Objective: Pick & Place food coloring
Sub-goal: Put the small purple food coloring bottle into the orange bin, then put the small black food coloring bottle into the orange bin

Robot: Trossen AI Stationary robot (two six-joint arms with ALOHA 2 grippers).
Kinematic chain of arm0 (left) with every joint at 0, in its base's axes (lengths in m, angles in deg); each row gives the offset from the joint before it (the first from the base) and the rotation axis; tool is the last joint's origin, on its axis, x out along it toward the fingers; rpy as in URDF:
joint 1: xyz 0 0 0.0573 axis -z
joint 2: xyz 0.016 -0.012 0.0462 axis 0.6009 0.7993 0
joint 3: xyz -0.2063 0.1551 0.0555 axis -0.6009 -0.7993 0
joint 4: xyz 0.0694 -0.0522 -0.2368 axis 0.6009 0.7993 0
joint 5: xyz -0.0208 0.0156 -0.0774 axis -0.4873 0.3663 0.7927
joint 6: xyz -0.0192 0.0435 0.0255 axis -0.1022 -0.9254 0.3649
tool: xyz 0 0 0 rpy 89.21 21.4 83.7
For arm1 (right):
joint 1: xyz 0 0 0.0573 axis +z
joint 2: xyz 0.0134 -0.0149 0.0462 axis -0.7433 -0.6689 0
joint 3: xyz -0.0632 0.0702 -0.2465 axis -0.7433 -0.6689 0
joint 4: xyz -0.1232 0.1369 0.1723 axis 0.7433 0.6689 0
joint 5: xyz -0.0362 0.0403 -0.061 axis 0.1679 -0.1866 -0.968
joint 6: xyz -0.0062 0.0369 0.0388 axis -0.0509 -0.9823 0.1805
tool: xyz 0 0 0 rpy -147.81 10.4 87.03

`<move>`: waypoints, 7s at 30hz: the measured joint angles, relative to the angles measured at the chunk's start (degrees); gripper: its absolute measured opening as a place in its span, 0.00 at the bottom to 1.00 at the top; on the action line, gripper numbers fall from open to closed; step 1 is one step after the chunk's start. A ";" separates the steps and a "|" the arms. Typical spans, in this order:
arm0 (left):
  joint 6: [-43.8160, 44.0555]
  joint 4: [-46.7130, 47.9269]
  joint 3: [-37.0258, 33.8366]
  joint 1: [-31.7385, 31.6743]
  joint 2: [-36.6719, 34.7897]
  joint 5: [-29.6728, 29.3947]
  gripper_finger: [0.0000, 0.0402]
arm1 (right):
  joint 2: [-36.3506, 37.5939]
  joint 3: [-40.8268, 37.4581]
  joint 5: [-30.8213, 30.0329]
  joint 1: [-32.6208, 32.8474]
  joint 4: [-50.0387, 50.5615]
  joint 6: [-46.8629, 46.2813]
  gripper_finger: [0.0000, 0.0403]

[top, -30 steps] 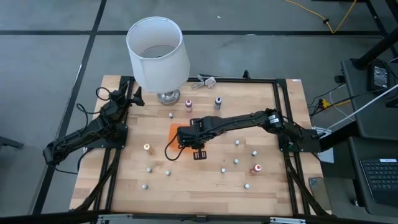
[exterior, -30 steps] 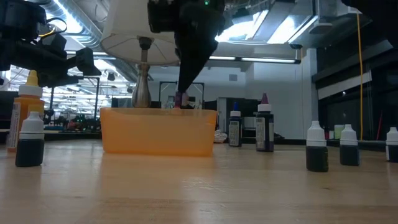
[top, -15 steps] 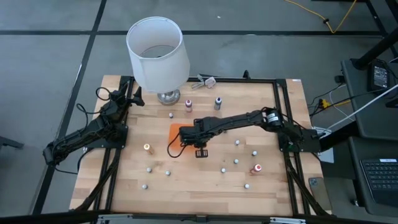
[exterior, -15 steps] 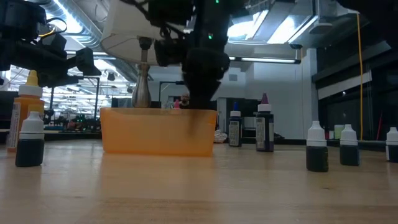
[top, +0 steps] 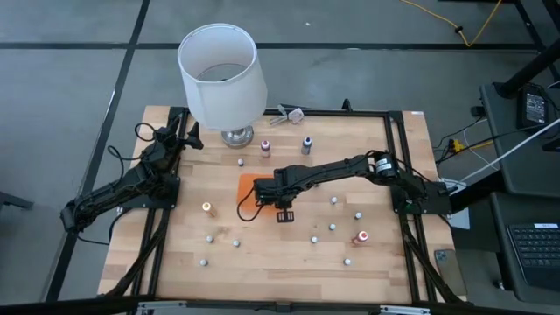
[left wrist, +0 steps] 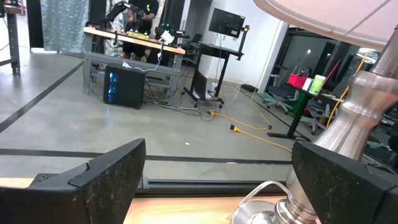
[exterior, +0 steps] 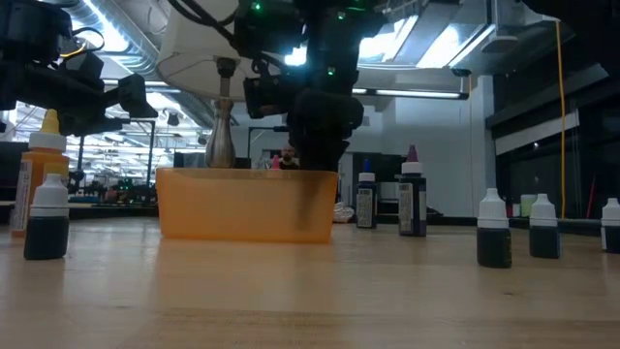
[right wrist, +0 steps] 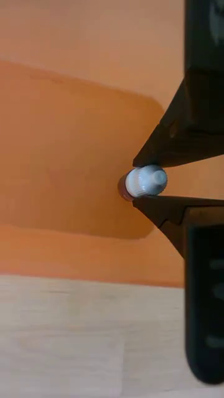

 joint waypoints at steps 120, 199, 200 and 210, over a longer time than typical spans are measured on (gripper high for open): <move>0.01 0.01 0.01 -0.01 0.00 0.00 0.97 | 33.86 -31.04 0.58 2.29 9.77 -52.15 0.58; 0.02 0.00 0.01 -0.01 -0.01 0.02 0.97 | 34.16 -29.32 0.58 -2.19 13.41 -32.78 0.18; 0.00 -0.02 0.02 0.00 -0.02 0.02 0.97 | 34.16 -28.28 0.56 -2.43 14.81 -31.81 0.18; 0.02 0.00 0.01 -0.02 0.00 0.02 0.97 | 33.54 -19.76 0.54 -3.61 22.72 -26.35 0.17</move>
